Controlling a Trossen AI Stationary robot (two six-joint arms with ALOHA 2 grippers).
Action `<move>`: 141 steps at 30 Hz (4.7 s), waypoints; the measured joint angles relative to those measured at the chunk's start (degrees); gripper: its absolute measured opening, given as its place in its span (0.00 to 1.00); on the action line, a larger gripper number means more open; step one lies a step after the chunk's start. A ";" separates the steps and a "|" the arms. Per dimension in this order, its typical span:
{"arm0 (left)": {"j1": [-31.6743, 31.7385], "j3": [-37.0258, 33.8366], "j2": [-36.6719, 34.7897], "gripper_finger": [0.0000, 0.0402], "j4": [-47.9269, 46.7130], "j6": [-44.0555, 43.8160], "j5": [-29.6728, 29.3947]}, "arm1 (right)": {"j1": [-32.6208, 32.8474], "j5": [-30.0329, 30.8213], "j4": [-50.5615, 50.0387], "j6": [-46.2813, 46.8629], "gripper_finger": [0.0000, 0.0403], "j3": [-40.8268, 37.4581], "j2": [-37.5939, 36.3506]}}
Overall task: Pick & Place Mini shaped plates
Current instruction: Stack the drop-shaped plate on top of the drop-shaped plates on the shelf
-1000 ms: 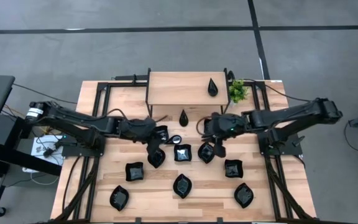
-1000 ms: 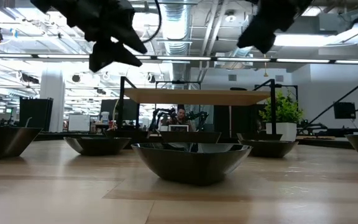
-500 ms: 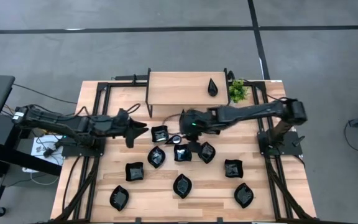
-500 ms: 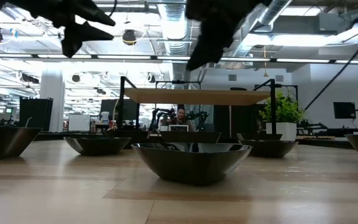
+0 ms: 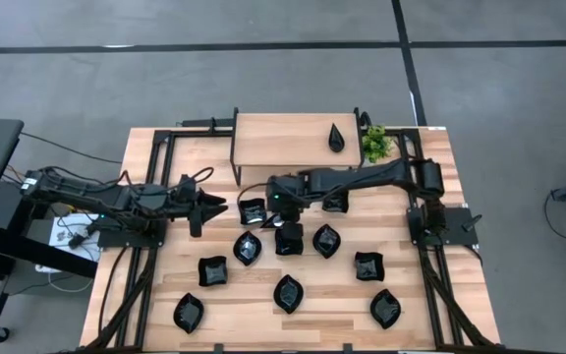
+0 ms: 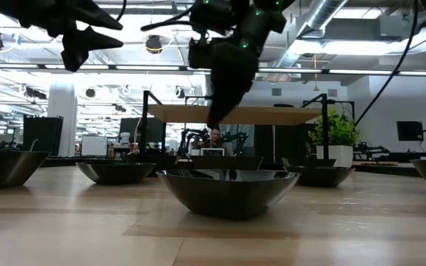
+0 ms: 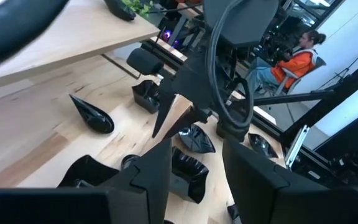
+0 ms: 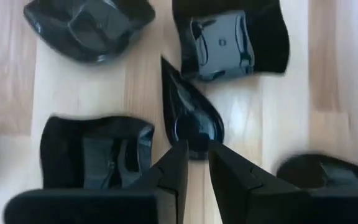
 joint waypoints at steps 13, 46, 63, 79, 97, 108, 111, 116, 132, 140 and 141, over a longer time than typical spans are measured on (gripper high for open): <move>0.00 -0.69 -1.83 0.36 -0.12 1.80 -0.01 | -0.40 -1.37 3.40 -2.29 0.21 0.35 1.30; -0.04 -0.61 -0.85 0.36 1.02 2.84 0.02 | -2.33 -3.72 6.21 -2.16 0.35 2.39 6.92; -0.04 -0.61 -0.85 0.36 1.28 2.83 0.02 | -3.29 -4.17 4.65 -4.04 0.35 1.80 6.96; -0.04 -0.61 -0.85 0.36 1.66 2.80 0.02 | -4.02 -4.15 5.69 -4.43 0.35 1.78 8.66; -0.04 -0.61 -0.85 0.36 2.30 2.86 0.00 | -5.19 -6.94 6.43 -6.82 0.35 1.81 8.86; -0.04 -0.61 -0.85 0.36 2.97 2.86 0.00 | -5.64 -7.28 6.54 -7.71 0.38 1.49 8.90; -0.03 -0.61 -0.85 0.36 3.01 2.89 0.00 | -5.63 -7.33 6.47 -7.61 0.39 1.49 8.91; -0.02 -0.61 -0.85 0.36 3.39 3.32 0.00 | -5.72 -7.39 7.93 -7.71 0.39 1.49 8.90; -0.02 -0.61 -0.85 0.36 3.91 4.39 0.00 | -5.89 -8.50 6.21 -7.72 0.40 1.47 10.57; -0.02 -0.61 -0.85 0.36 4.35 4.39 0.00 | -5.85 -8.68 6.14 -8.19 0.36 1.47 10.68; -0.02 -0.61 -0.86 0.36 4.39 4.39 0.00 | -5.85 -8.68 6.11 -8.29 0.35 1.47 10.68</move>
